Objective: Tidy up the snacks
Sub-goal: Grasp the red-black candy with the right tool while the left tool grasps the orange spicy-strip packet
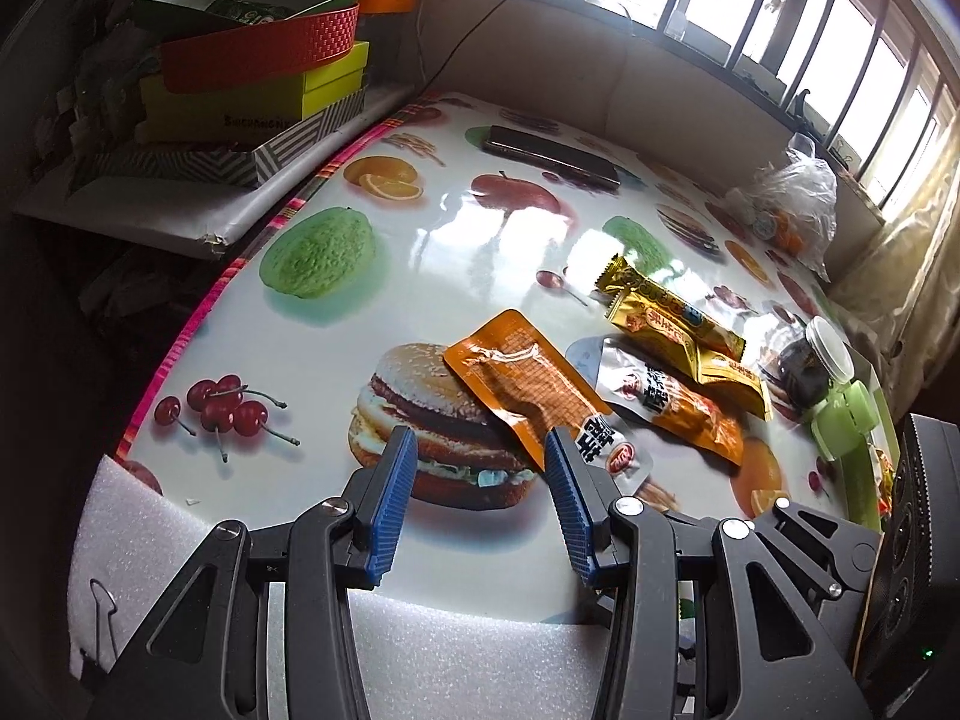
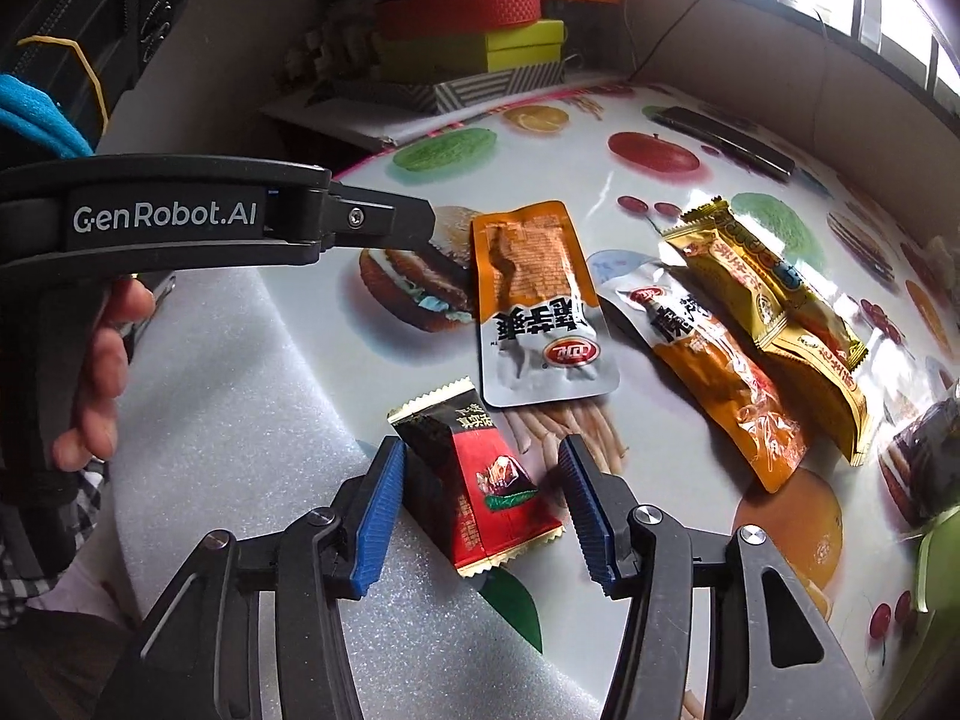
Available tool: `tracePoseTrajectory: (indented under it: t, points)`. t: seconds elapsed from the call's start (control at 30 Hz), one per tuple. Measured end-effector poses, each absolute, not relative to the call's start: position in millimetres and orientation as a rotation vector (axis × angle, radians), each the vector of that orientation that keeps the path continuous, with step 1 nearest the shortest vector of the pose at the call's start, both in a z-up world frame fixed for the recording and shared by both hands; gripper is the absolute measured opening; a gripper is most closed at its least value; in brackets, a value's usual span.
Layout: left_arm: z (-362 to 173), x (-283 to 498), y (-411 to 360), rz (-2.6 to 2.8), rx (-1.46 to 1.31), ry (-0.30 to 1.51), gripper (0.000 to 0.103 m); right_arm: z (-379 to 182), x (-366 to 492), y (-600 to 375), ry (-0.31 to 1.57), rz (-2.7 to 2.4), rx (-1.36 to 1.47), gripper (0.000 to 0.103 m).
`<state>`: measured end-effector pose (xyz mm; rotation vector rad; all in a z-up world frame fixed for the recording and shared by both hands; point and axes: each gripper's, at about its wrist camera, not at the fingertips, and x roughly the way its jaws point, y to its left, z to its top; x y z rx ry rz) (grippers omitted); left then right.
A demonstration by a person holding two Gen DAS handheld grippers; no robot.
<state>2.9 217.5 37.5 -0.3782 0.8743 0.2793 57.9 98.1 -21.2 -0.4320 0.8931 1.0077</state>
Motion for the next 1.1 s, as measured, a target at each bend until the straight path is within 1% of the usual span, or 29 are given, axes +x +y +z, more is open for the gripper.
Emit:
tracePoseTrajectory:
  t: [0.03, 0.1, 0.2, 0.3, 0.73, 0.77, 0.83, 1.1]
  points:
    - [37, 4, 218, 0.278, -0.379, 0.876, 0.046, -21, 58, 97, 0.891, 0.998, -0.429, 0.05]
    - [37, 4, 218, 0.279, -0.38, 0.877, 0.046, -20, 58, 95, 0.885, 0.981, -0.425, 0.032]
    - [35, 6, 217, 0.275, -0.382, 0.881, 0.046, -20, 62, 89, 0.891, 0.968, -0.398, 0.026]
    - [33, 9, 215, 0.27, -0.384, 0.89, 0.046, -19, 64, 84, 0.891, 0.951, -0.381, 0.023]
    - [17, 43, 201, 0.219, -0.425, 0.94, 0.046, -7, 79, 40, 0.881, 0.816, -0.246, 0.023]
    - [15, 46, 201, 0.225, -0.434, 0.947, 0.047, -6, 80, 36, 0.882, 0.808, -0.235, 0.023]
    - [12, 51, 199, 0.242, -0.435, 0.949, 0.059, -5, 80, 30, 0.88, 0.795, -0.221, 0.023]
    - [6, 70, 191, 0.284, -0.41, 0.988, 0.06, -4, 85, 15, 0.883, 0.772, -0.178, 0.023]
